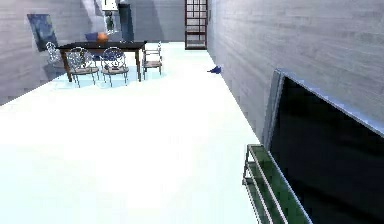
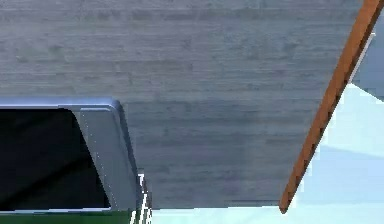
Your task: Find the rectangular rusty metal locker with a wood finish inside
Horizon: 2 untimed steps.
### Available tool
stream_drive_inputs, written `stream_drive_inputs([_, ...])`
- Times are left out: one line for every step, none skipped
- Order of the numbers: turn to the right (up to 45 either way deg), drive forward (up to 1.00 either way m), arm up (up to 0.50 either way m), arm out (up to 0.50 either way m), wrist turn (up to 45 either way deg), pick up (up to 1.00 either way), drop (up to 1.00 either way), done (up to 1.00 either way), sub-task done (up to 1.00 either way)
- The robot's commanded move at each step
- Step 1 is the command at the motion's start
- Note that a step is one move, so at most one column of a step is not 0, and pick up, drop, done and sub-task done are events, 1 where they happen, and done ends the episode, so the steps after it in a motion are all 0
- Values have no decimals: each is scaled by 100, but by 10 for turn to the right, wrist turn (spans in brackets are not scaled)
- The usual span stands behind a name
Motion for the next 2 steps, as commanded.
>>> stream_drive_inputs([0, 100, 0, 0, 0, 0, 0, 0, 0])
stream_drive_inputs([0, 100, 0, 0, 0, 0, 0, 0, 0])
